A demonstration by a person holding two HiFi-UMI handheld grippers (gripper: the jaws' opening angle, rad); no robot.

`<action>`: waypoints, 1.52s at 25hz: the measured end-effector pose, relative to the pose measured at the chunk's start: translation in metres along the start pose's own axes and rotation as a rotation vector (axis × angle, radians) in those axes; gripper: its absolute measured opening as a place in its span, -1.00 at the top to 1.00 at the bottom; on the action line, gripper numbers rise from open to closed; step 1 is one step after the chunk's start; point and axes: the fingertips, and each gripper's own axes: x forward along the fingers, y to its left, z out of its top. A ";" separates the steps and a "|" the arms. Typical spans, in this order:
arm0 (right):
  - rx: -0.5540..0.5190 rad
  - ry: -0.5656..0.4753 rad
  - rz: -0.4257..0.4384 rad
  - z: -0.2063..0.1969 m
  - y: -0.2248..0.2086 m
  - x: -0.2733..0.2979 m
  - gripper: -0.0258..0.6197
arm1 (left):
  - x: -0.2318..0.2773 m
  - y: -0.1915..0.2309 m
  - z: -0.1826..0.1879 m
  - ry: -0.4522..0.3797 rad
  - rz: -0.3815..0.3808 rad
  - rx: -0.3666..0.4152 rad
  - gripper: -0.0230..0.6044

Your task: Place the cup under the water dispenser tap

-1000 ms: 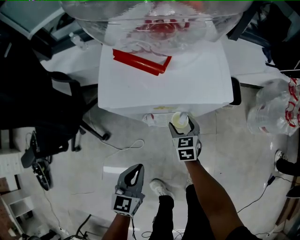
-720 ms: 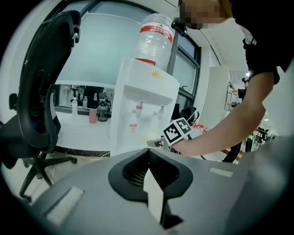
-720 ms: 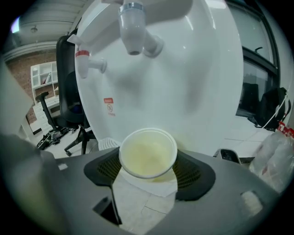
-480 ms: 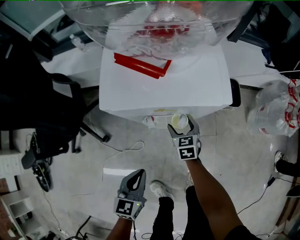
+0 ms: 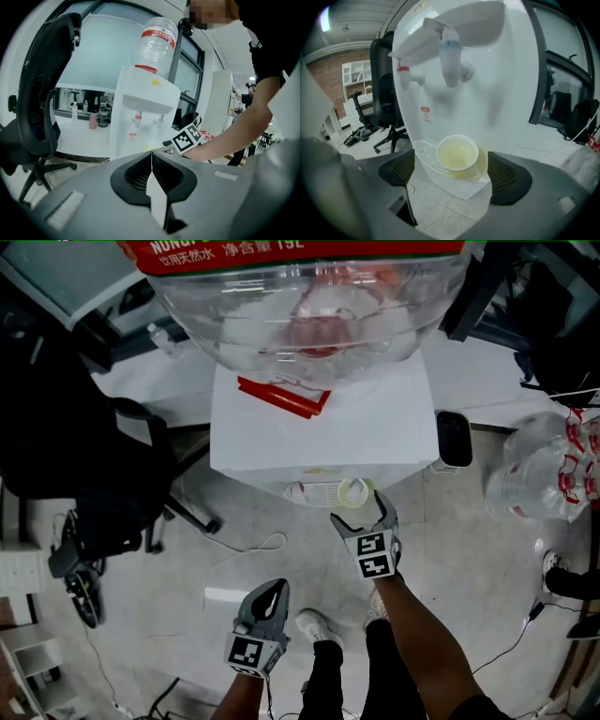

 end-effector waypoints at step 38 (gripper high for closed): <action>-0.089 -0.374 0.022 0.209 0.007 -0.355 0.91 | -0.062 -0.086 0.209 -0.160 0.081 0.013 0.88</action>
